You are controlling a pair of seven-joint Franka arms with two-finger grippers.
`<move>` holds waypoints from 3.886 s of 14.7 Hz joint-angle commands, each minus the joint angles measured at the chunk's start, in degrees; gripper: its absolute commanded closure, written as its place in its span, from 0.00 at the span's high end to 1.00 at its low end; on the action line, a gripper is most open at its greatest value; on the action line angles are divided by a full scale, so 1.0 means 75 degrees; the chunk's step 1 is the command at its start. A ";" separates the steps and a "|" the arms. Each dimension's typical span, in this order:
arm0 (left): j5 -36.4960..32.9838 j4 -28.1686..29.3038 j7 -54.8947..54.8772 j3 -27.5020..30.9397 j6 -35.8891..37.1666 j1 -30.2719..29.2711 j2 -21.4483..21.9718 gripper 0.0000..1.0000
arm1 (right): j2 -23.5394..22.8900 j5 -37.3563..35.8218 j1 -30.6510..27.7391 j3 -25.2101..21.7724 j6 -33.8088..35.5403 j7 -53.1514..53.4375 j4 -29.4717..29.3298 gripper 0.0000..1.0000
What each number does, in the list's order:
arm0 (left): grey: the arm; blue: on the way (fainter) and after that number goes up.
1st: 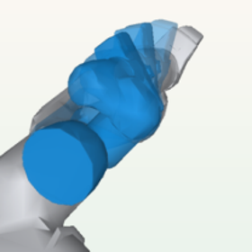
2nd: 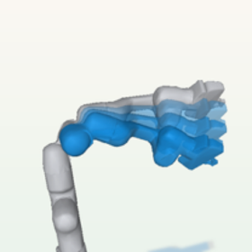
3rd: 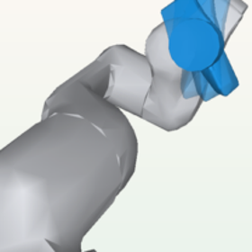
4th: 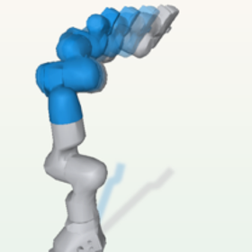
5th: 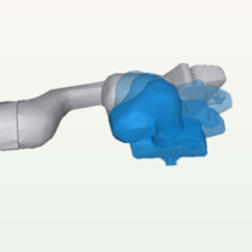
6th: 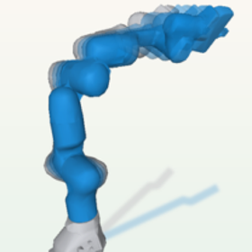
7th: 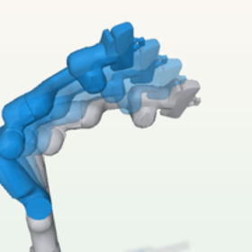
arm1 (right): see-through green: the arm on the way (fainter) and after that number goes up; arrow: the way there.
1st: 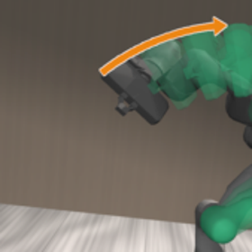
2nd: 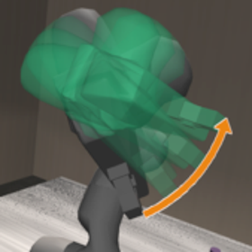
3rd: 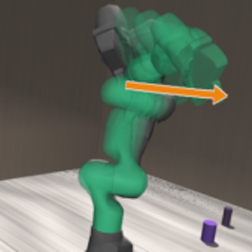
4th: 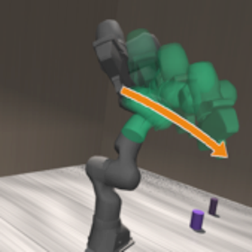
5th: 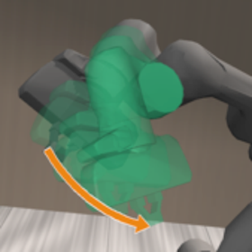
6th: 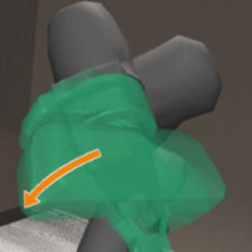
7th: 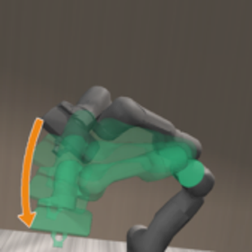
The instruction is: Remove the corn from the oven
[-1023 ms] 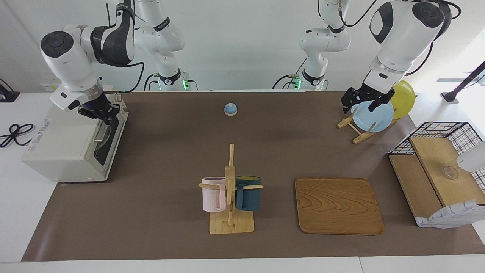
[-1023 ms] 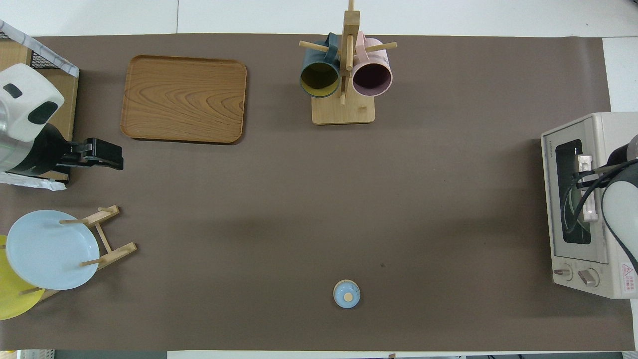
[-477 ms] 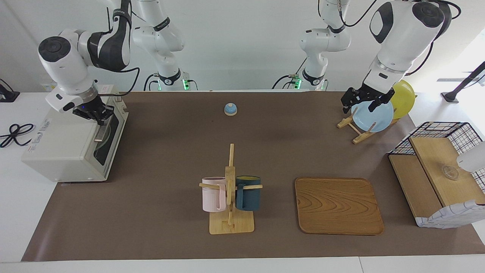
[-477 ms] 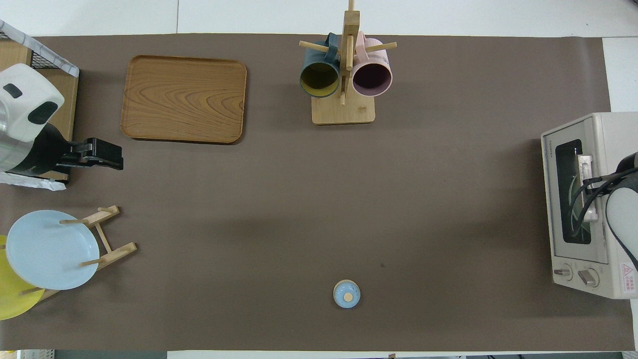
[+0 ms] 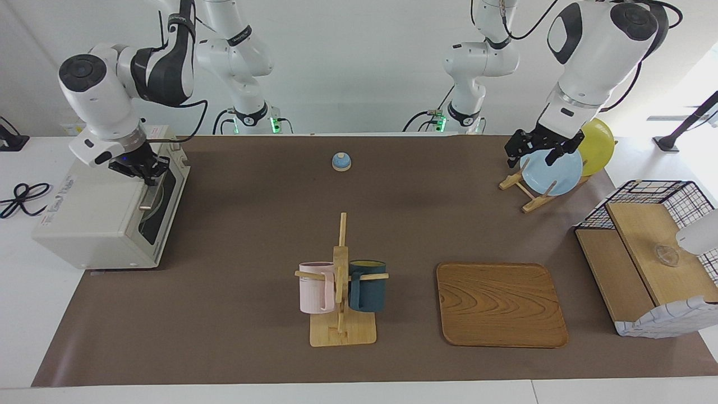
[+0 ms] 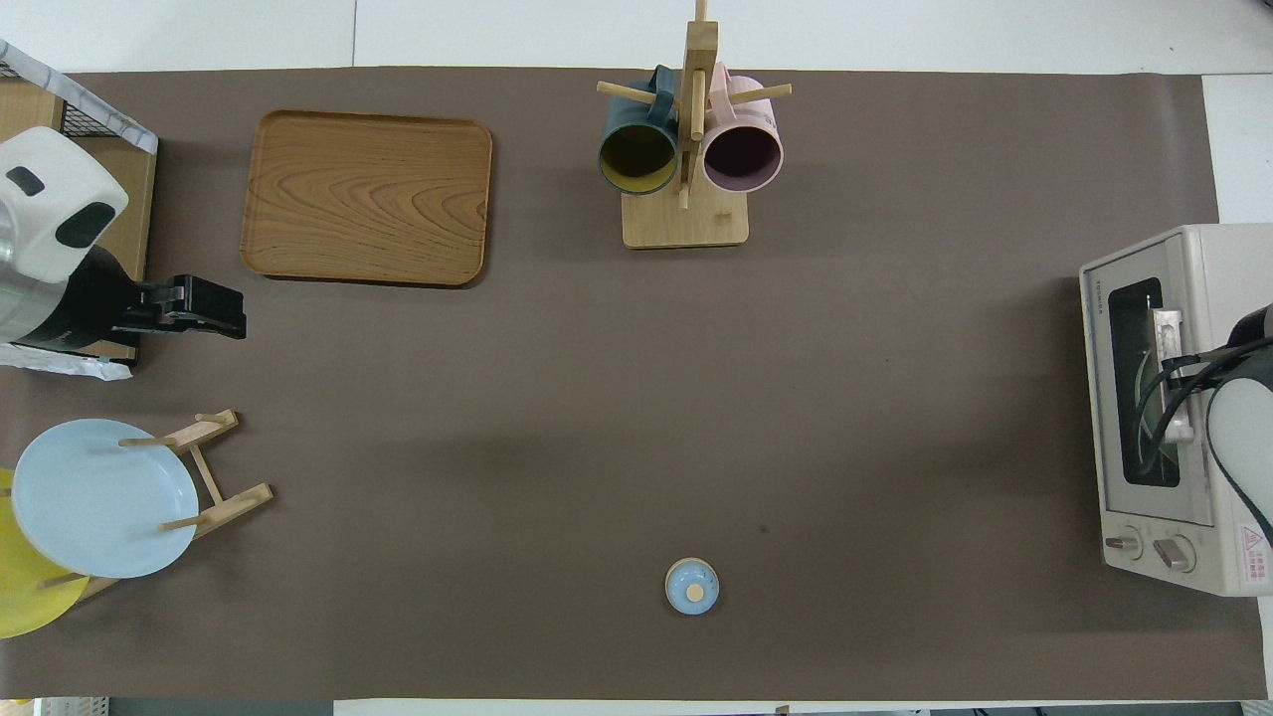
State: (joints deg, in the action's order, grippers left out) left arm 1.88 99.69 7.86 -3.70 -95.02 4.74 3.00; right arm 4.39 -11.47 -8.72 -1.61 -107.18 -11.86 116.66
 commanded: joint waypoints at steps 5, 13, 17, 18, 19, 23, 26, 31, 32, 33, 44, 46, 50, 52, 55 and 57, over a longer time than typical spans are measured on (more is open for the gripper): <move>0.0042 -0.0002 0.0042 -0.0034 0.0083 -0.0082 0.0105 1.00 | 0.0048 -0.0111 -0.0021 0.0074 -0.0276 0.0726 0.0359 0.00; 0.0042 -0.0002 0.0042 -0.0045 0.0083 -0.0082 0.0105 1.00 | -0.0010 -0.0005 0.0108 0.0098 -0.0592 0.0889 0.0616 0.00; 0.0042 -0.0002 0.0042 -0.0045 0.0084 -0.0082 0.0105 1.00 | -0.0139 0.0030 0.0424 0.0109 -0.0850 0.1182 0.0687 0.00; 0.0042 -0.0002 0.0042 -0.0045 0.0095 -0.0093 0.0105 1.00 | -0.0163 0.0030 0.0506 0.0109 -0.0862 0.1310 0.0687 0.00; 0.0042 -0.0002 0.0042 -0.0045 0.0084 -0.0082 0.0105 1.00 | -0.0198 0.0030 0.0588 0.0109 -0.0885 0.1439 0.0687 0.00; 0.0042 -0.0002 0.0042 -0.0045 0.0083 -0.0082 0.0105 1.00 | -0.0408 0.0181 0.0741 0.0109 -0.1060 0.1570 0.0699 0.00; 0.0042 -0.0002 0.0042 -0.0045 0.0084 -0.0082 0.0105 1.00 | -0.0713 0.0194 0.0683 0.0109 -0.1435 0.1569 0.0734 0.00; 0.0042 -0.0002 0.0042 -0.0045 0.0084 -0.0082 0.0105 1.00 | -0.0889 0.0205 0.0752 0.0109 -0.2384 0.1768 0.1213 0.00; 0.0042 -0.0002 0.0042 -0.0034 0.0083 -0.0082 0.0105 1.00 | -0.0889 0.0205 0.0764 0.0109 -0.2560 0.1769 0.1342 0.00; 0.0042 -0.0002 0.0042 -0.0045 0.0095 -0.0082 0.0105 1.00 | -0.0889 0.0205 0.0764 0.0109 -0.2735 0.1769 0.1459 0.00; 0.0042 -0.0002 0.0042 -0.0034 0.0095 -0.0082 0.0105 1.00 | -0.1663 0.0205 0.0694 0.0109 -0.3710 0.1792 0.1859 0.00; 0.0042 -0.0002 0.0042 -0.0045 0.0083 -0.0082 0.0105 1.00 | -0.1663 0.0217 0.0752 0.0121 -0.3710 0.1908 0.1847 0.00; 0.0042 -0.0002 0.0042 -0.0045 0.0083 -0.0082 0.0105 1.00 | -0.1651 0.1094 0.0788 0.0425 -0.3441 0.2096 0.1719 0.00; 0.0042 -0.0002 0.0042 -0.0034 0.0083 -0.0082 0.0105 1.00 | -0.1628 0.1131 0.0788 0.0683 -0.3196 0.2388 0.1555 0.00; 0.0042 -0.0002 0.0042 -0.0045 0.0095 -0.0082 0.0105 1.00 | -0.1546 0.1131 0.0788 0.0953 -0.2762 0.2729 0.1321 0.00; 0.0042 -0.0002 0.0042 -0.0045 0.0095 -0.0082 0.0105 1.00 | -0.1476 0.1131 0.0776 0.1023 -0.2469 0.2776 0.1157 0.00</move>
State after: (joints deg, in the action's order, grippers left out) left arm 1.88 99.69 7.86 -3.70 -95.02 4.74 3.00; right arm -7.30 -2.79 -1.75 4.55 -128.44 7.62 127.02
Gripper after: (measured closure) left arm 0.000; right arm 0.991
